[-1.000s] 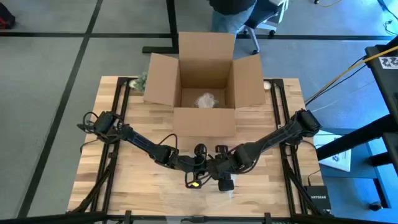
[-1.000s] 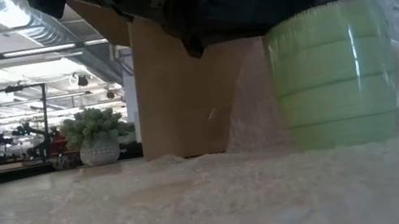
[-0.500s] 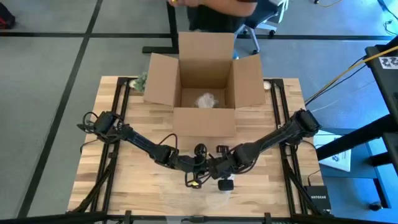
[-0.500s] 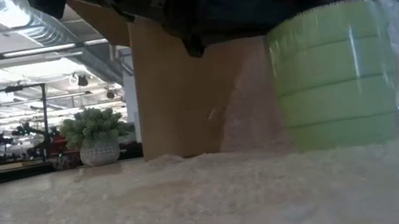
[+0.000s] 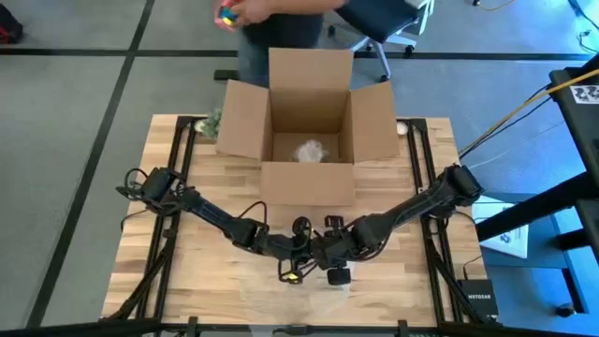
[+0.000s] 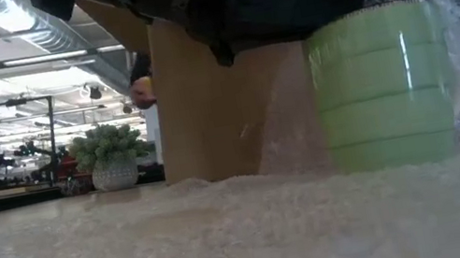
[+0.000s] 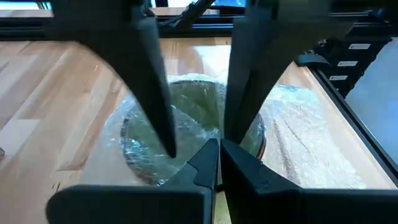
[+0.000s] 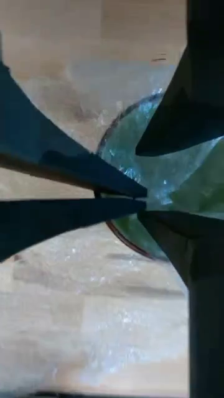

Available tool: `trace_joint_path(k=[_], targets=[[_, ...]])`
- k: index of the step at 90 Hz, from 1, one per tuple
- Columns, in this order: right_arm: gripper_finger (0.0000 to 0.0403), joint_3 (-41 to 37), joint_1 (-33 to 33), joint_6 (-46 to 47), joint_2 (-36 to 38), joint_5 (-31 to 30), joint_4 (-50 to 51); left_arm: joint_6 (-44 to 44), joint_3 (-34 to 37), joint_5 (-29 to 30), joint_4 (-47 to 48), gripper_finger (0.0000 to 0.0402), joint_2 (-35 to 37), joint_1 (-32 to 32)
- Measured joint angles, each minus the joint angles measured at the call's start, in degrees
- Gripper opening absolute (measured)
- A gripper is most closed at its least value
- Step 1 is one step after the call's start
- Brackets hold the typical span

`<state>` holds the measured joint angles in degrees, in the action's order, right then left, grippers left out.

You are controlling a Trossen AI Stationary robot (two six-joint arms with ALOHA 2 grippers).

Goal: Wrap mug
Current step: Wrap the green mug with bubble wrap

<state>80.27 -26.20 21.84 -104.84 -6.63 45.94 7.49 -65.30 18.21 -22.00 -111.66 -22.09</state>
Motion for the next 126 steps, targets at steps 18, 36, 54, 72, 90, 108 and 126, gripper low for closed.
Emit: trace_joint_path(k=[18,36,54,72,90,108,126], targets=[[0.0139,-2.4,0.0,0.9,-0.3,0.3,-0.6,0.0,0.0,0.0,0.1,0.0000,0.0,0.0],[0.0139,1.8,0.0,1.3,0.5,3.0,4.4,0.0,0.0,0.0,0.2,0.0000,0.0,0.0],[0.0139,7.2,0.0,-0.9,0.5,3.2,11.9,0.0,0.0,0.0,0.3,0.0000,0.0,0.0],[0.0138,10.5,-0.1,-1.3,0.5,4.6,15.9,0.0,0.0,0.0,0.3,0.0000,0.0,0.0],[0.0138,10.7,-3.0,-0.9,0.9,5.6,15.2,0.0,0.0,0.0,0.3,0.0000,0.0,0.0],[0.0138,7.1,-4.1,-0.6,1.0,-3.4,10.7,0.0,0.0,0.0,0.3,0.0000,0.0,0.0],[0.0138,2.5,-3.2,0.5,1.0,-4.0,2.2,0.0,0.0,0.0,0.2,0.0000,0.0,0.0]])
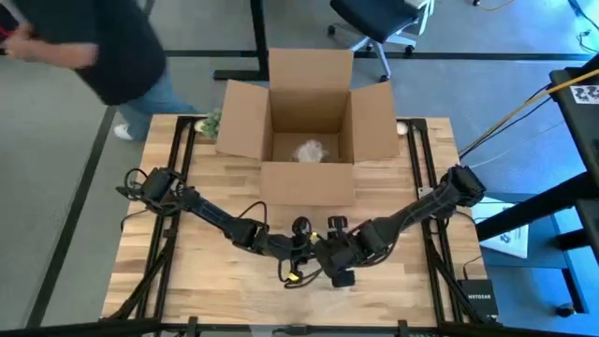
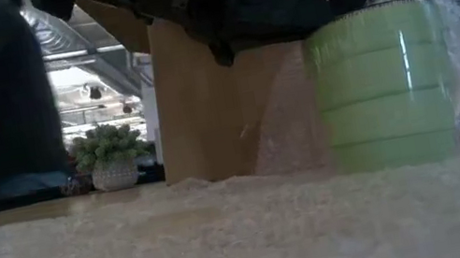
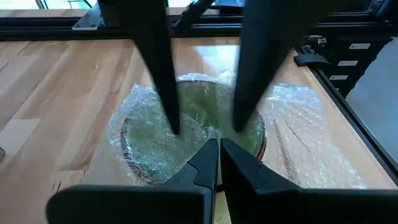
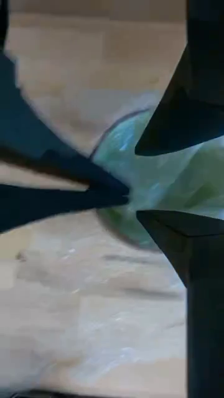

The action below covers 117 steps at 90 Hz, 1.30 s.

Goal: Wrap mug
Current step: Wrap the green mug with bubble wrap

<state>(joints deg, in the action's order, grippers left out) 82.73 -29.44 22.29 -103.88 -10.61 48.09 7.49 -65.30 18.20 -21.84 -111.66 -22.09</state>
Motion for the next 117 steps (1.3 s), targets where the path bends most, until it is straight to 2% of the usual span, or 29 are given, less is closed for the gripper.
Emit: trace_joint_path(k=[13,30,43,90,117], targets=[[0.0138,-4.2,-0.1,-1.8,0.0,3.1,-8.6,0.0,0.0,-0.3,0.1,0.0000,0.0,-0.2],[0.0138,-8.1,1.0,0.8,0.0,1.2,-8.1,0.0,0.0,0.0,-0.2,0.0000,-0.1,-0.2],[0.0138,-8.2,1.7,1.3,0.0,3.7,-7.9,0.0,0.0,0.2,-0.2,0.0000,-0.1,-0.3],[0.0137,-10.5,2.6,1.3,-3.5,5.2,-14.9,0.0,0.0,0.0,-0.2,0.0000,0.0,-0.3],[0.0138,-9.6,2.4,1.6,3.4,5.6,-11.3,0.0,0.0,0.0,-0.1,0.0000,0.0,-0.3]])
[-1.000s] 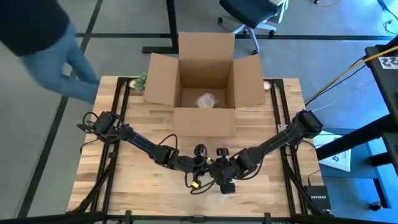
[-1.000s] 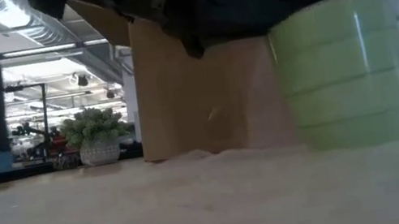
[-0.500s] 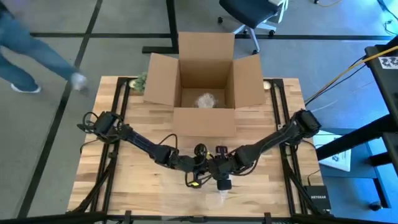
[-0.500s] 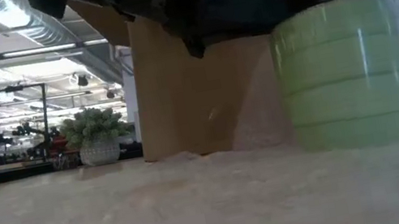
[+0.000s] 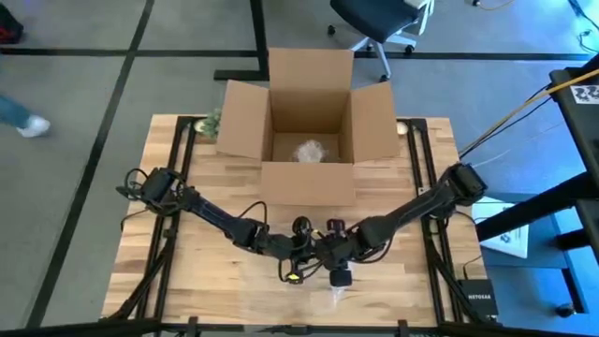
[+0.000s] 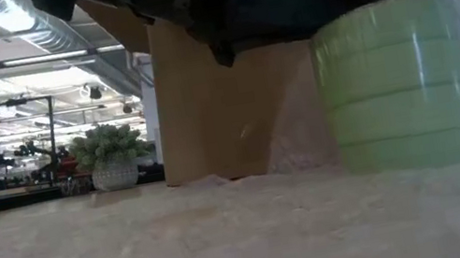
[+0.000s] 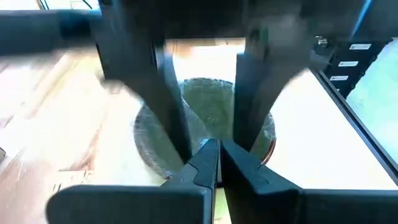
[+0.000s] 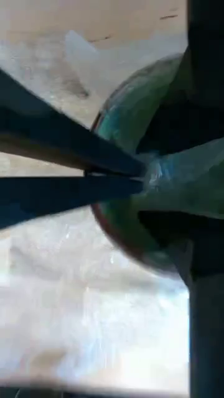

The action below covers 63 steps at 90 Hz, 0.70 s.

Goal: Wrap mug
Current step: Wrap the green mug with bubble wrap

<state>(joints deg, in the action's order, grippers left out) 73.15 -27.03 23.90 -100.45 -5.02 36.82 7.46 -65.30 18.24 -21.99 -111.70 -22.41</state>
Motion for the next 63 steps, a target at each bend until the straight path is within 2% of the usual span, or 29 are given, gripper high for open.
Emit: trace_joint_path(k=[22,36,63], targets=[[0.0138,0.6,-0.1,0.6,6.4,0.1,5.5,0.0,0.0,0.0,0.1,0.0000,0.0,0.0],[0.0138,0.8,-2.4,3.1,9.2,-1.0,8.0,0.0,0.0,0.0,0.0,0.0000,0.0,0.0],[0.0138,0.2,-7.3,5.4,9.3,-7.8,8.6,-0.7,-0.2,0.3,1.3,0.0000,4.6,-0.6]])
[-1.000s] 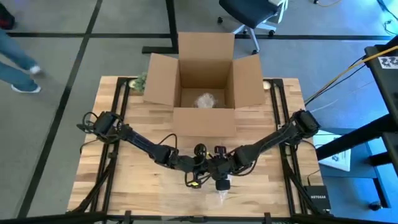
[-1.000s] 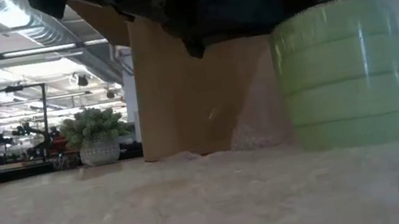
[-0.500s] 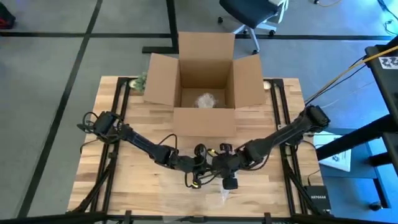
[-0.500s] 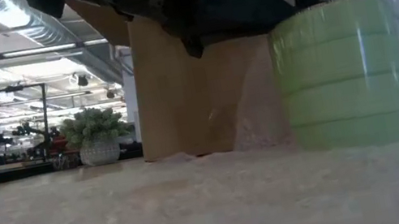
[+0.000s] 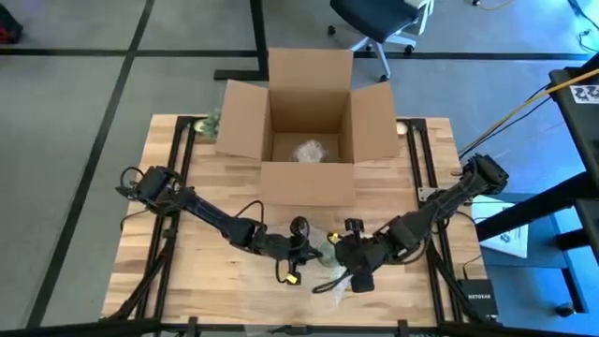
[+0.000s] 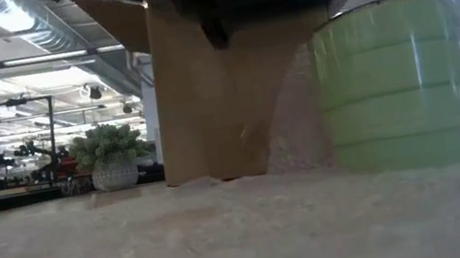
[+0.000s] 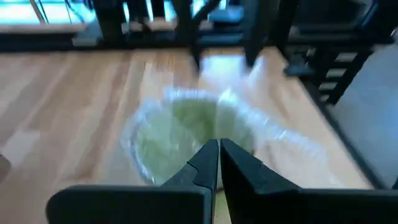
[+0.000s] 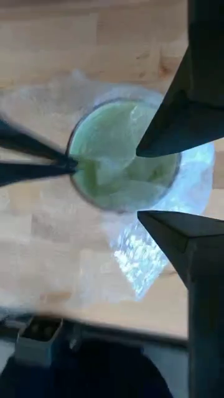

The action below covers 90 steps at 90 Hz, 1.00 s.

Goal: Wrap mug
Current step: Wrap the green mug with bubble wrap

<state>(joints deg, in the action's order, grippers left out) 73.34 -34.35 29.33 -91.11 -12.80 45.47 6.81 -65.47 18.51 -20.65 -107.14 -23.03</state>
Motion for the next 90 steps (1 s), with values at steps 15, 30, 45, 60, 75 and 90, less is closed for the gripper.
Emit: trace_joint_path(k=[15,30,45,60,75,90], targets=[[0.0138,0.0,-1.8,2.9,0.0,-3.5,0.5,0.5,-0.1,0.3,5.7,0.0000,4.9,-0.8],[0.0138,0.0,-5.1,10.1,0.0,-7.8,0.5,8.9,-0.2,0.1,24.3,0.0000,10.5,-4.4],[0.0138,0.0,-9.7,14.7,0.0,-11.9,0.1,20.3,-0.1,-3.9,43.5,0.0000,12.6,-10.7],[0.0138,0.0,-13.8,15.9,0.0,-21.2,-1.5,32.5,0.6,-6.5,49.8,0.0016,12.1,-15.5],[0.0138,0.0,-16.2,15.2,-1.2,-29.2,-1.8,42.9,2.8,-7.6,50.9,0.0070,12.1,-16.4],[0.0138,0.0,-16.3,14.1,-1.8,-29.8,-0.8,47.0,4.6,-6.0,50.1,0.0125,12.0,-17.2]])
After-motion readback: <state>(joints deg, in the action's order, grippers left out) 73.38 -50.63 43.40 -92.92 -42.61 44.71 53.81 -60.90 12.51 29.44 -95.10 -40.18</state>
